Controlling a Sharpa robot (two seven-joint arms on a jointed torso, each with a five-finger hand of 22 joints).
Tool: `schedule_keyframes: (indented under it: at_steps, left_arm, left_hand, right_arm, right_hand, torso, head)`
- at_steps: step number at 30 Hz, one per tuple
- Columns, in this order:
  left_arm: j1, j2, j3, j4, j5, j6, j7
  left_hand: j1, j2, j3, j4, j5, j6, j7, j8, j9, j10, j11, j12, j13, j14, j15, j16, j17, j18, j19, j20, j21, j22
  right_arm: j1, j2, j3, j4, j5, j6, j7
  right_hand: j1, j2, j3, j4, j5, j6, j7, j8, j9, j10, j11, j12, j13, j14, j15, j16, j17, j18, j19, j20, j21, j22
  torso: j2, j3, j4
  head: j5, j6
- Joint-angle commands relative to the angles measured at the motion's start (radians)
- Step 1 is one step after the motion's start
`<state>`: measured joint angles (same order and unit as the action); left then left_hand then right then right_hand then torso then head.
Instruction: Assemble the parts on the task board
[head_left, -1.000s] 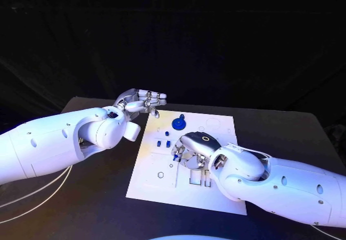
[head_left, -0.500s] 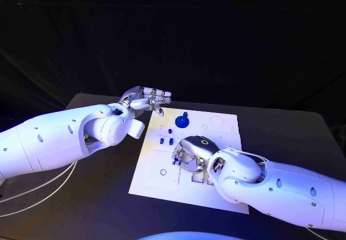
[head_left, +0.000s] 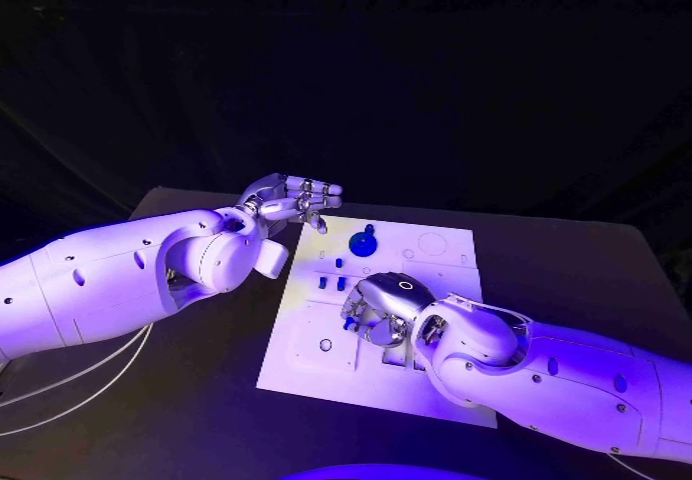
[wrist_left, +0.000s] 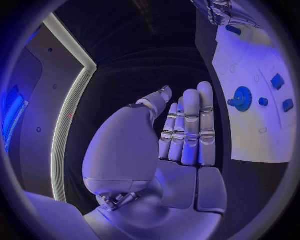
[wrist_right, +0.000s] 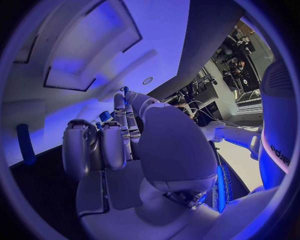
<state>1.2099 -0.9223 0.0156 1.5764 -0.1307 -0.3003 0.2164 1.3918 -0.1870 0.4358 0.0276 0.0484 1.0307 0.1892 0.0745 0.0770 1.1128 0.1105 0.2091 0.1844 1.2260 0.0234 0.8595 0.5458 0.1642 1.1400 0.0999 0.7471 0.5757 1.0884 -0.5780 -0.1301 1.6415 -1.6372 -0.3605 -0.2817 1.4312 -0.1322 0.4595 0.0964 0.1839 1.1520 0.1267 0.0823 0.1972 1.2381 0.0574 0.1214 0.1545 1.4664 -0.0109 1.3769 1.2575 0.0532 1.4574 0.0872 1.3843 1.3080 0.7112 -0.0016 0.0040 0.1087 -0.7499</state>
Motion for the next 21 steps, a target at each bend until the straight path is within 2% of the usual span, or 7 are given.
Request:
schedule_keyframes:
  at_steps: [1, 12, 21]
  left_arm:
    - [0.001, 0.002, 0.001, 0.003, 0.004, 0.023, -0.002]
    - [0.001, 0.002, 0.001, 0.002, 0.002, 0.026, -0.005]
    - [0.001, 0.003, 0.001, 0.003, 0.0, 0.026, -0.006]
  left_hand:
    - [0.005, 0.006, -0.003, -0.003, 0.003, -0.008, -0.002, 0.002, -0.001, -0.006, -0.001, 0.003, -0.001, -0.007, 0.0, 0.003, -0.001, 0.019, 0.003, 0.007, -0.002, -0.001]
    - [0.004, 0.007, -0.004, -0.003, 0.003, -0.009, -0.002, 0.002, -0.001, -0.007, -0.001, 0.004, -0.001, -0.007, 0.0, 0.004, -0.001, 0.019, 0.003, 0.007, -0.002, -0.001]
    - [0.004, 0.007, -0.004, -0.003, 0.003, -0.009, -0.002, 0.002, -0.001, -0.007, -0.001, 0.004, -0.001, -0.007, 0.0, 0.004, -0.001, 0.019, 0.003, 0.007, -0.002, -0.001]
  right_arm:
    - [-0.003, 0.002, -0.001, -0.003, -0.027, 0.019, -0.015]
    - [-0.003, 0.008, -0.001, -0.005, -0.036, 0.016, -0.021]
    - [-0.003, 0.012, -0.001, -0.01, -0.042, 0.069, -0.03]
  right_hand:
    - [-0.008, 0.002, 0.001, -0.007, 0.008, 0.006, 0.0, 0.003, 0.001, 0.007, 0.001, -0.007, -0.001, 0.044, -0.008, -0.005, -0.001, -0.01, 0.021, -0.001, -0.004, 0.166]
    - [-0.009, 0.002, 0.002, -0.008, 0.009, 0.005, 0.0, 0.003, 0.001, 0.007, 0.001, -0.007, -0.001, 0.044, -0.008, -0.005, -0.002, -0.01, 0.022, -0.001, -0.001, 0.168]
    - [-0.015, 0.0, -0.002, -0.009, 0.012, 0.005, 0.0, 0.002, 0.002, 0.008, 0.002, -0.009, -0.001, 0.044, -0.008, -0.006, -0.003, -0.01, 0.022, 0.0, -0.002, 0.168]
  torso:
    - [0.0, 0.0, 0.0012]
    - [0.0, 0.0002, -0.001]
    - [-0.001, -0.001, 0.0]
  head:
    - [-0.001, 0.002]
    - [0.001, 0.003]
    - [-0.001, 0.002]
